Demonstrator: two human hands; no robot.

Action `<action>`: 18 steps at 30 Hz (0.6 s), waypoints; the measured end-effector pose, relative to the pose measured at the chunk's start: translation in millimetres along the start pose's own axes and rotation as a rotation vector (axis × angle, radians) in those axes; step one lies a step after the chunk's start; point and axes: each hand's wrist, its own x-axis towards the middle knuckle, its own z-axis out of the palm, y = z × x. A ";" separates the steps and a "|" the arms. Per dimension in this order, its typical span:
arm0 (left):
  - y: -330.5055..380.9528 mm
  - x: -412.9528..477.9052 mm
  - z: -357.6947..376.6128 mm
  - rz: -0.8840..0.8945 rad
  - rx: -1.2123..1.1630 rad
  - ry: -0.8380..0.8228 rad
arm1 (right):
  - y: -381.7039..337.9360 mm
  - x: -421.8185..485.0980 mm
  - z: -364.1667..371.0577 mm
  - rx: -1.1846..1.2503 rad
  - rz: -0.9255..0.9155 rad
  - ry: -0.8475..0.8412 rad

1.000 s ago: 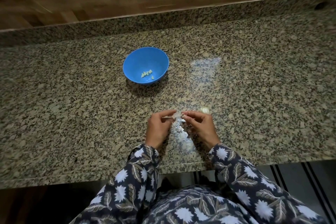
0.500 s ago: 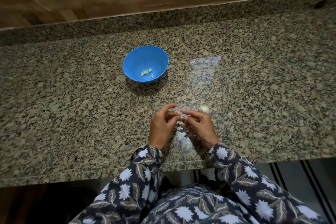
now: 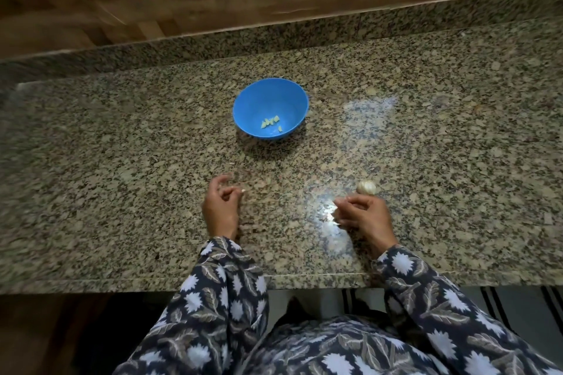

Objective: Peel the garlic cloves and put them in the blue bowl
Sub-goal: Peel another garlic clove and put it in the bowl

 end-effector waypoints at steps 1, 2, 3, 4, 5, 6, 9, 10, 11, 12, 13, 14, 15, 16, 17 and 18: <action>-5.1 2.6 -2.9 -0.004 0.027 -0.010 | 0.9 -0.1 -0.6 0.009 0.007 0.000; -9.1 3.7 -4.2 -0.007 0.041 -0.016 | 2.1 0.3 -1.1 0.014 0.014 0.002; -10.6 3.1 -4.6 -0.009 0.037 -0.010 | 2.5 0.4 -1.3 0.014 0.020 0.003; -11.1 1.9 -4.6 -0.011 0.018 0.012 | 3.1 1.1 -1.7 0.011 0.025 0.004; -9.3 -0.5 -4.7 -0.012 -0.013 0.055 | 3.3 1.3 -1.8 0.013 0.029 0.005; -6.8 -3.9 -5.0 -0.003 -0.041 0.114 | 3.6 1.7 -2.2 0.018 0.033 0.012; -2.3 -21.8 -0.5 0.125 -0.031 0.181 | 4.6 2.6 -4.0 0.038 0.038 0.054; -3.0 -31.9 5.2 0.201 0.002 0.133 | 4.6 2.6 -4.8 0.042 0.039 0.065; -4.0 -44.1 13.5 0.283 0.048 0.046 | 4.4 2.2 -5.9 0.051 0.042 0.076; -5.5 -57.2 23.1 0.349 0.113 -0.077 | 4.3 1.9 -7.3 0.062 0.044 0.090; -7.1 -69.8 33.6 0.391 0.200 -0.216 | 4.2 1.5 -9.0 0.070 0.046 0.106; -9.6 -79.5 44.0 0.417 0.297 -0.339 | 3.9 0.9 -11.1 0.072 0.048 0.122; -12.2 -84.5 54.1 0.429 0.383 -0.427 | 3.5 -0.2 -13.4 0.069 0.049 0.137; -11.7 -85.0 62.5 0.433 0.447 -0.475 | 3.0 -1.6 -15.2 0.064 0.052 0.148; -9.5 -81.0 70.3 0.440 0.488 -0.494 | 2.4 -3.0 -16.8 0.065 0.055 0.155; -5.0 -74.5 77.8 0.451 0.504 -0.510 | 2.1 -4.9 -18.2 0.076 0.059 0.156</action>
